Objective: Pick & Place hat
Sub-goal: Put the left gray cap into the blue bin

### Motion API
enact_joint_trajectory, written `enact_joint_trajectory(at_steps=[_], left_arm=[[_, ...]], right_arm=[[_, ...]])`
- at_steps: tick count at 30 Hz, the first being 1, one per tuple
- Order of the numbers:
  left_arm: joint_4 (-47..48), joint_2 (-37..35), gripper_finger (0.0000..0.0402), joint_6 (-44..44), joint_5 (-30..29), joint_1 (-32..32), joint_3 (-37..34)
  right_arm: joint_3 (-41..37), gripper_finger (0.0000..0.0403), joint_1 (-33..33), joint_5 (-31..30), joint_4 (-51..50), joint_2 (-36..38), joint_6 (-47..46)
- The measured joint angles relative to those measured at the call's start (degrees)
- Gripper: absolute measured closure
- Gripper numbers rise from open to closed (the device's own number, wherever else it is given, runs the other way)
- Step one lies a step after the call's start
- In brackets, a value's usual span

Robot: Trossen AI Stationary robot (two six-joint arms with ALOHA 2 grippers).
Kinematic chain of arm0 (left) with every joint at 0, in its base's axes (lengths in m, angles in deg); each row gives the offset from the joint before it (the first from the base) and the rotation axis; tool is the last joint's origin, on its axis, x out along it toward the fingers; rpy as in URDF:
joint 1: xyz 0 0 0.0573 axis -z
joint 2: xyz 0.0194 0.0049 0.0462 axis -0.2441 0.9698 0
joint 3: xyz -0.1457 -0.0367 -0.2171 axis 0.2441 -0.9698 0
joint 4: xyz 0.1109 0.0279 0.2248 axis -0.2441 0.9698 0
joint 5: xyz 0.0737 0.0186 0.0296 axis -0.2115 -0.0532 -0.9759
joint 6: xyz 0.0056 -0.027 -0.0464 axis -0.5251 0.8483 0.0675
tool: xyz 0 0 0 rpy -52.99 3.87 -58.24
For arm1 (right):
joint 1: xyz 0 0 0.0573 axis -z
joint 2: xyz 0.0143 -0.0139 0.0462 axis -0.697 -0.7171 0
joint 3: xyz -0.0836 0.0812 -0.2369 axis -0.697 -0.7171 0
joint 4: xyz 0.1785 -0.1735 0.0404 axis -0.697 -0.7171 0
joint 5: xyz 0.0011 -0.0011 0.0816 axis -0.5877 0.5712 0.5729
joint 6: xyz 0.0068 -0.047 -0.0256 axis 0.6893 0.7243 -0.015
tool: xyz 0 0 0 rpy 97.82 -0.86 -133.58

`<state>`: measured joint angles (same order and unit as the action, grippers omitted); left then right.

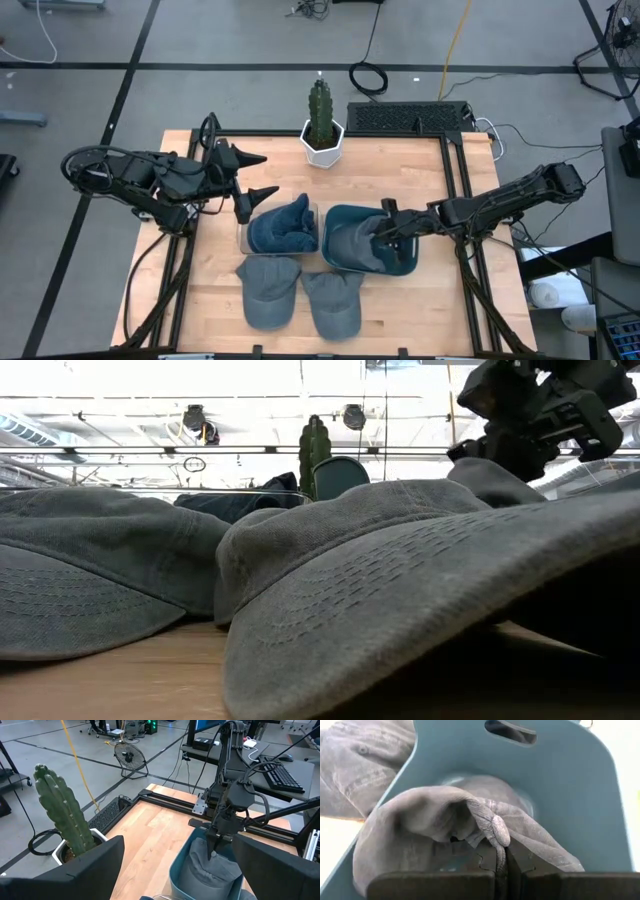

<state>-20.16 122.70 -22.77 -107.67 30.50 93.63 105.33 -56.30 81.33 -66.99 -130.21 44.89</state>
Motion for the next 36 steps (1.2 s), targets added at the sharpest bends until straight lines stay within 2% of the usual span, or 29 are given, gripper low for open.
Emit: enact_joint_trajectory(at_steps=[25, 36], left_arm=[[0.0, 0.0, 0.0023, 0.0, 0.0, 0.0, 0.0], [0.0, 0.0, 0.0023, 0.0, 0.0, 0.0, 0.0]], right_arm=[[0.0, 0.0403, 0.0, 0.4, -11.3, 0.0, -11.9], [0.0, 0.0403, 0.0, 0.4, -11.7, 0.0, -13.4]])
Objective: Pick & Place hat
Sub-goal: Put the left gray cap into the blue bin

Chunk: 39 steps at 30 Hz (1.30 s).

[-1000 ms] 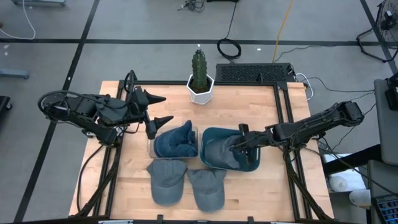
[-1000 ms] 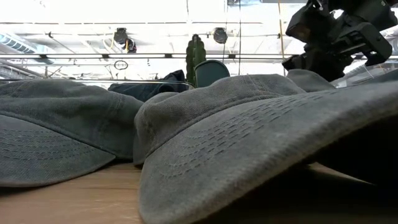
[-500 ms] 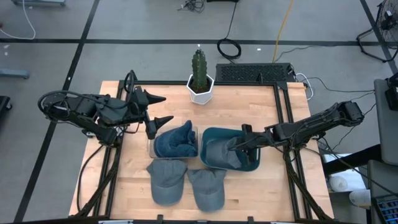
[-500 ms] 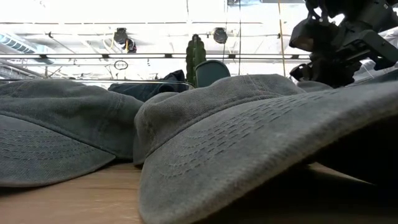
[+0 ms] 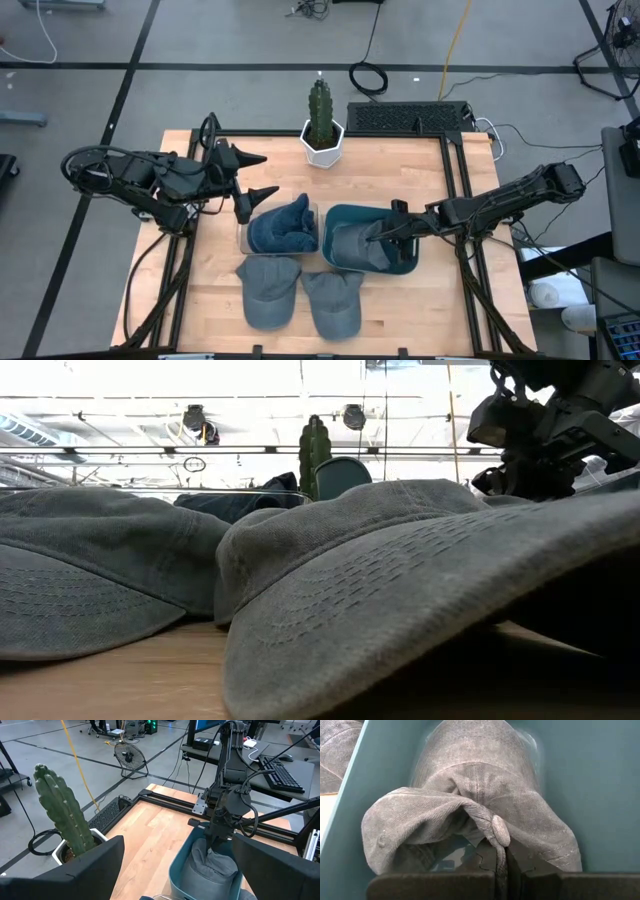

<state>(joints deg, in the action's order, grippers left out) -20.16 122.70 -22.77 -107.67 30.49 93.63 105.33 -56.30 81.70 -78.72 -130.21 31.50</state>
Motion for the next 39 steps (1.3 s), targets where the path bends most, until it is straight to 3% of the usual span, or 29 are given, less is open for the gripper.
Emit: enact_joint_trajectory(at_steps=[29, 39], left_arm=[[0.0, 0.0, 0.0023, 0.0, 0.0, 0.0, 0.0], [0.0, 0.0, 0.0023, 0.0, 0.0, 0.0, 0.0]], right_arm=[[0.0, 0.0402, 0.0, -0.2, 1.2, 0.0, -1.7], [0.0, 0.0336, 0.0, -0.4, 0.9, 2.2, -6.3]])
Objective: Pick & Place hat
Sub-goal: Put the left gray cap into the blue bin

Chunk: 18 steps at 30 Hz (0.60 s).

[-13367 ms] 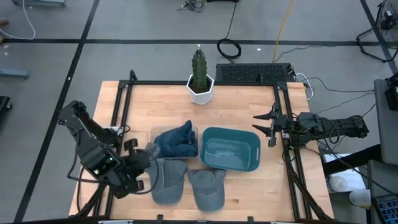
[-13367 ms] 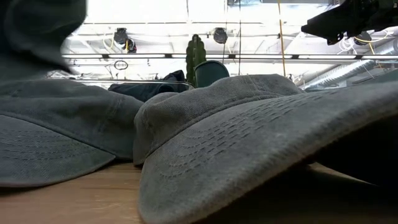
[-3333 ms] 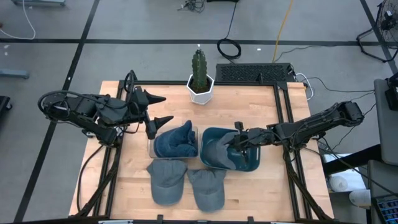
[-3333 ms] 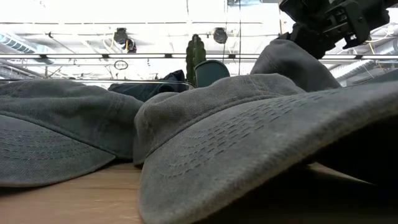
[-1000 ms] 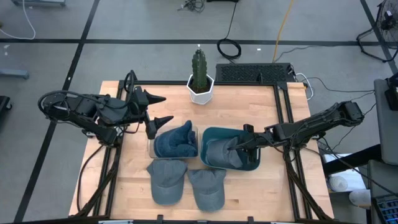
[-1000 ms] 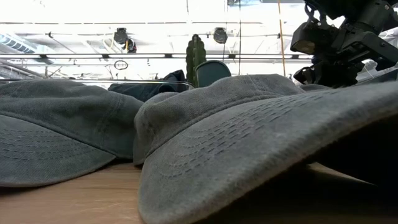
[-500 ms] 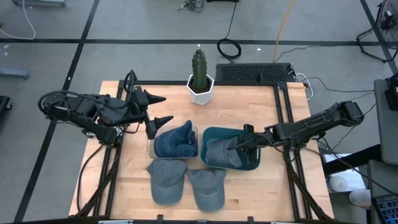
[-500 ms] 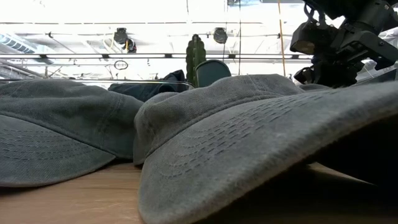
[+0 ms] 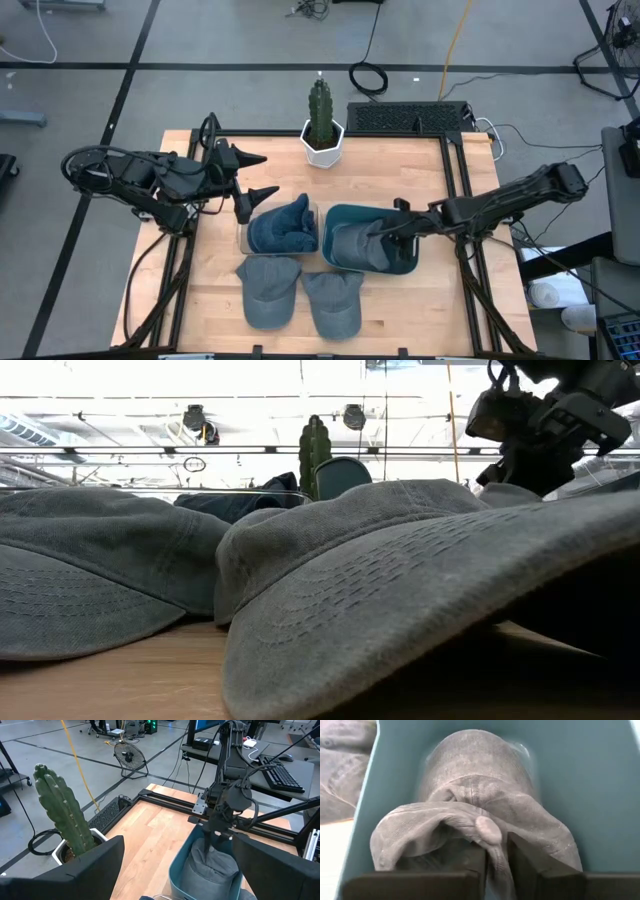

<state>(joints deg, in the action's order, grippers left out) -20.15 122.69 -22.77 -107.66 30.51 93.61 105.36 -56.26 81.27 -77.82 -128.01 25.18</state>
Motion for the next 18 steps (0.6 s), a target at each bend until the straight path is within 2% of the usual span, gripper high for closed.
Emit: enact_joint_trajectory(at_steps=[8, 18], left_arm=[[0.0, 0.0, 0.0023, 0.0, 0.0, 0.0, 0.0], [0.0, 0.0, 0.0023, 0.0, 0.1, 0.0, 0.0]], right_arm=[[0.0, 0.0265, 0.0, 0.2, -0.6, 3.7, -0.1], [0.0, 0.0213, 0.0, 0.5, -4.9, 11.7, -4.4]])
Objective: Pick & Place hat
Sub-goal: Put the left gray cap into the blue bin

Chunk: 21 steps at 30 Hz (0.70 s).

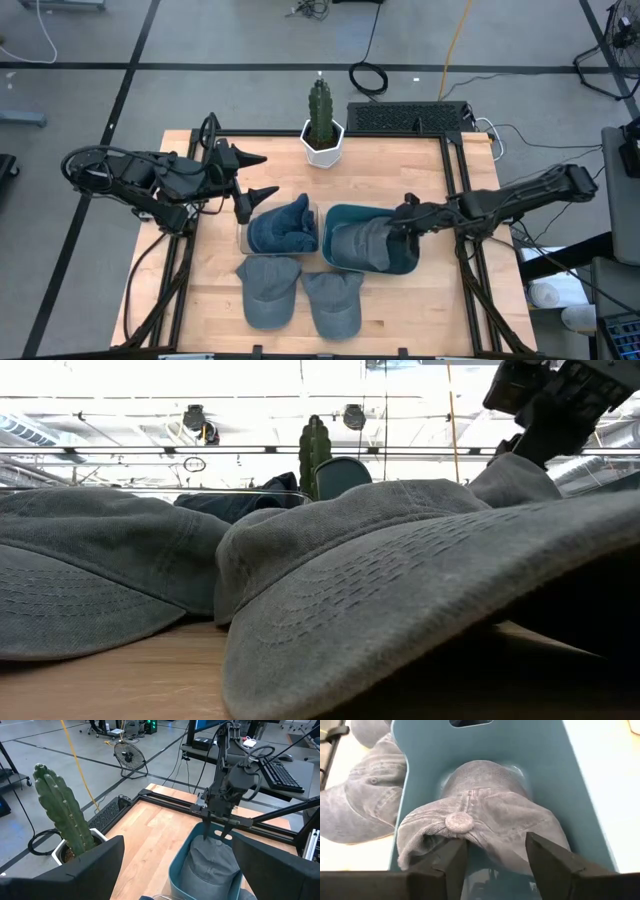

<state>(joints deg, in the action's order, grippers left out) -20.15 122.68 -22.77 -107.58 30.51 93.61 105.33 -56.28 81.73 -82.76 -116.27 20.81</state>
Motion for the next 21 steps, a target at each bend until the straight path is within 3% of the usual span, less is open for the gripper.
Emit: enact_joint_trajectory(at_steps=[10, 15, 18, 21], left_arm=[[0.0, 0.0, 0.0023, 0.0, 0.0, 0.0, 0.0], [0.0, 0.0, 0.0023, 0.0, 0.0, 0.0, 0.0], [0.0, 0.0, 0.0023, 0.0, 0.1, 0.0, 0.0], [0.0, 0.0, 0.0023, 0.0, 0.1, 0.0, 0.0]], right_arm=[[0.0, 0.0184, 0.0, -0.1, -2.0, 6.7, -1.3], [0.0, 0.0191, 0.0, -0.1, 9.7, 6.5, 3.3], [0.0, 0.0207, 0.0, 1.5, 18.3, 4.2, 7.2], [0.9, 0.0228, 0.0, 3.1, 20.7, 0.2, 11.9]])
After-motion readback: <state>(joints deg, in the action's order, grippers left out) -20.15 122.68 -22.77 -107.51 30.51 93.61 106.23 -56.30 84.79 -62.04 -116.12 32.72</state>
